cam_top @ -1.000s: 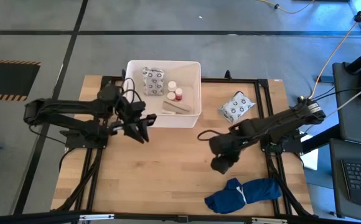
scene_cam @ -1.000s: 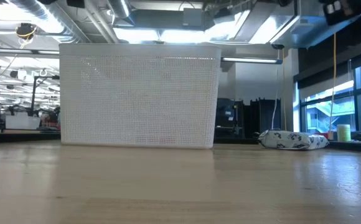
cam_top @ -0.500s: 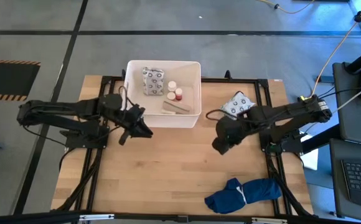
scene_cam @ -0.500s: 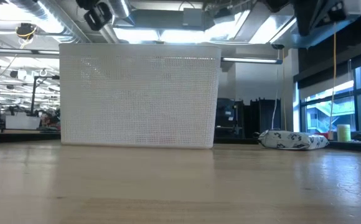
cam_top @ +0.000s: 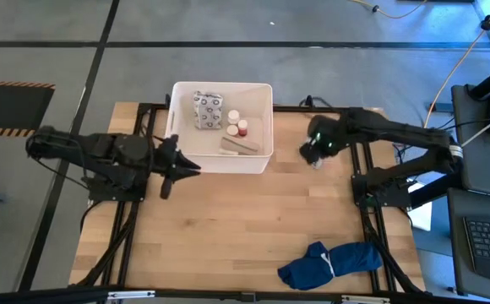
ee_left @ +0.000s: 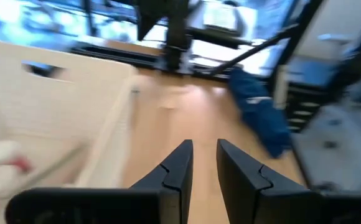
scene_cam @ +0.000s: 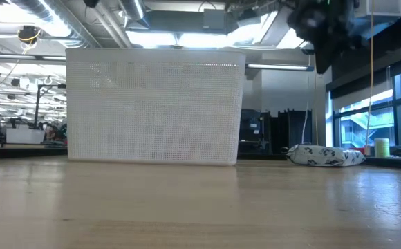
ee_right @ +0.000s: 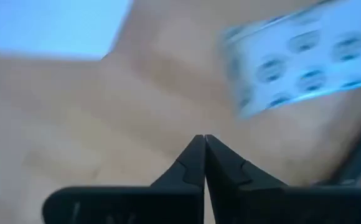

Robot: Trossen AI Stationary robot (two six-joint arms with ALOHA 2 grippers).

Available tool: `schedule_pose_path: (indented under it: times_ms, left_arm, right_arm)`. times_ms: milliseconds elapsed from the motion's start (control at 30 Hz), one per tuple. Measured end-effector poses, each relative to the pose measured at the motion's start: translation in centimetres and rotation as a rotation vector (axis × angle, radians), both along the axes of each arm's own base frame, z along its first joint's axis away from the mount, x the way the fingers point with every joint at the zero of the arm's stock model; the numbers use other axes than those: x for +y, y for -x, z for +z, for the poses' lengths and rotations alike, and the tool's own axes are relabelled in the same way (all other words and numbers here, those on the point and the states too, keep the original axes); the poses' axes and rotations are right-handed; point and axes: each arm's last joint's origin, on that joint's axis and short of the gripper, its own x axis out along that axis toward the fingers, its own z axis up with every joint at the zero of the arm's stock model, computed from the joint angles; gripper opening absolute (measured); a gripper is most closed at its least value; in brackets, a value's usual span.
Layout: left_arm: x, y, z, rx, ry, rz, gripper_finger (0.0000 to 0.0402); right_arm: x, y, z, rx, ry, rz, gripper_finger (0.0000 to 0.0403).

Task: Pick & place medical supplies in basket/bin
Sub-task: Put the mailer bag into the white bin

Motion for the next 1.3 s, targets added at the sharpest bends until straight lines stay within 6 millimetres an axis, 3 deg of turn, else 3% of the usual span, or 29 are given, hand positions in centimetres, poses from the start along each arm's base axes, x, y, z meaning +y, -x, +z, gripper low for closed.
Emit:
schedule_pose_path:
  times_ms: [233, 500, 833, 967, 1300]
  left_arm:
    - [-0.1, 0.4, 0.4, 0.016, -0.103, 0.096, 0.0068]
    - [0.0, 0.6, 0.0, 0.048, -0.029, 0.144, 0.0077]
    - [0.0, 0.5, 0.0, 0.047, -0.013, 0.152, 0.0077]
    - [0.0, 0.5, 0.0, 0.047, -0.012, 0.152, 0.0076]
    - [-0.1, 0.5, 0.0, 0.048, -0.010, 0.147, 0.0077]
  right_arm:
    - [-3.3, 1.3, -2.1, 0.018, 0.137, -0.228, 0.0018]
    - [-4.3, 0.6, -4.5, 0.032, 0.270, -0.039, 0.0019]
    - [-4.6, 0.2, -4.5, -0.010, 0.297, -0.023, 0.0026]
    - [-4.6, 0.2, -4.5, -0.014, 0.288, -0.043, 0.0074]
    - [-4.8, -0.2, -4.5, -0.051, 0.332, -0.033, 0.0269]
